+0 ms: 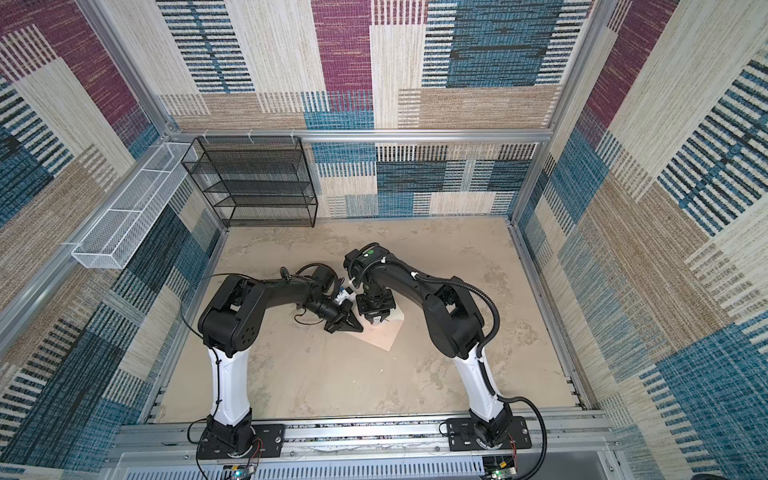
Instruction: Place the letter into the envelope and seal it
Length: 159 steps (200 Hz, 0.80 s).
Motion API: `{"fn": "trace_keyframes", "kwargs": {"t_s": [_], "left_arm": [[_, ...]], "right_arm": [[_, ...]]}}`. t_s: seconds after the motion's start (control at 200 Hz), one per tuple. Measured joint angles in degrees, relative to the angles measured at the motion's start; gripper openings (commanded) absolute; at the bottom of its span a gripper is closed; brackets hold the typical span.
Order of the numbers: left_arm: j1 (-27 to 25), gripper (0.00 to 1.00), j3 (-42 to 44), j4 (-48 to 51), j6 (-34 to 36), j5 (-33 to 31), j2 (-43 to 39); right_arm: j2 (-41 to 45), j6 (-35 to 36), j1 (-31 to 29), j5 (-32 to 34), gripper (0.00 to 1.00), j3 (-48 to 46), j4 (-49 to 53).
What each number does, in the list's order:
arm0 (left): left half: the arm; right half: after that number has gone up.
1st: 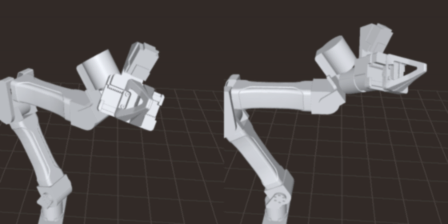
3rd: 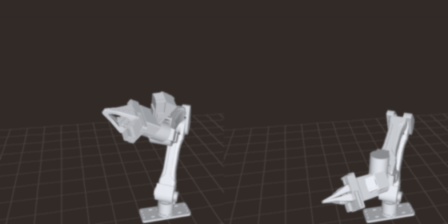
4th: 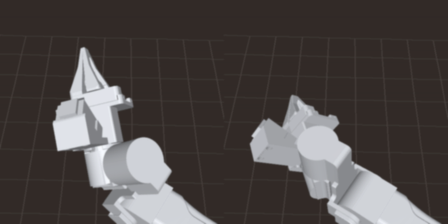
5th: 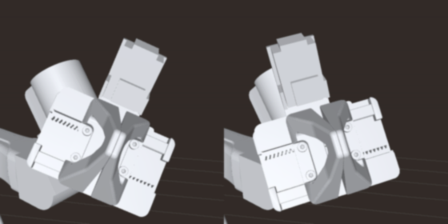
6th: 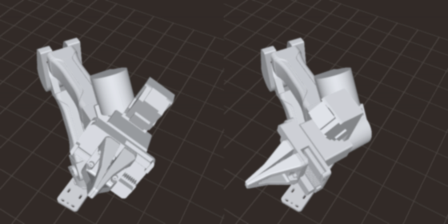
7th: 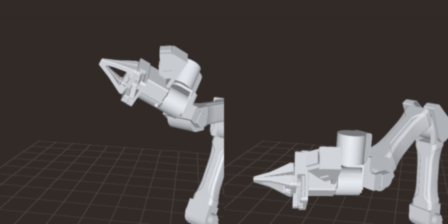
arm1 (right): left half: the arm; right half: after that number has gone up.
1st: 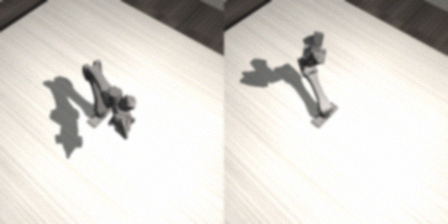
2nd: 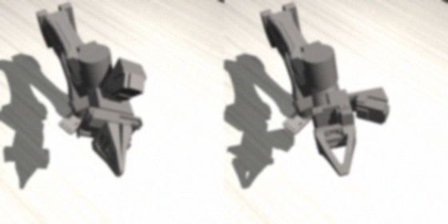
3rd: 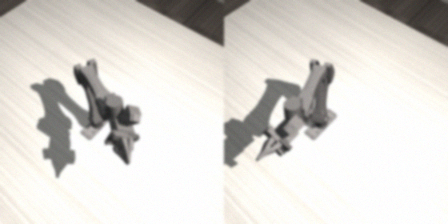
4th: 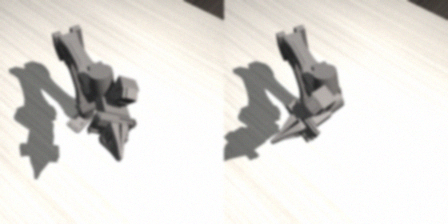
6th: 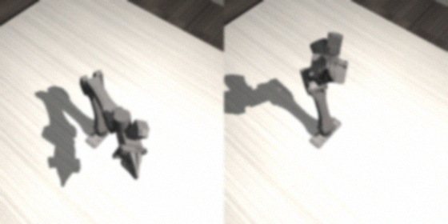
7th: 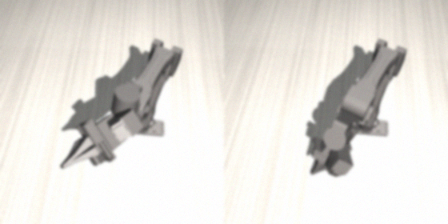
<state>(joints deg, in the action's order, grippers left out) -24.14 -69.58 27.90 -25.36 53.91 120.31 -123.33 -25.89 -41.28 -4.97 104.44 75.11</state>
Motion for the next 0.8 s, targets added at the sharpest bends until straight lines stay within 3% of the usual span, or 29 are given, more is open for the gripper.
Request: {"fn": "trace_keyframes", "kwargs": {"t_s": [0.215, 0.561, 0.796], "left_arm": [[0.00, 0.00, -0.50, 0.09, 0.13, 0.17, 0.37], [0.00, 0.00, -1.51, 0.57, 0.70, 0.48, 1.03], [0.02, 0.02, -1.79, 4.48, -0.44, -3.65, -2.29]], "right_arm": [[0.85, -0.02, 0.15, 0.00, 0.00, 5.77, 1.79], [10.56, -1.07, 1.99, -0.35, 0.00, 8.13, 1.44], [20.48, 0.02, 2.78, 2.93, 0.00, -1.42, -8.33]]}}
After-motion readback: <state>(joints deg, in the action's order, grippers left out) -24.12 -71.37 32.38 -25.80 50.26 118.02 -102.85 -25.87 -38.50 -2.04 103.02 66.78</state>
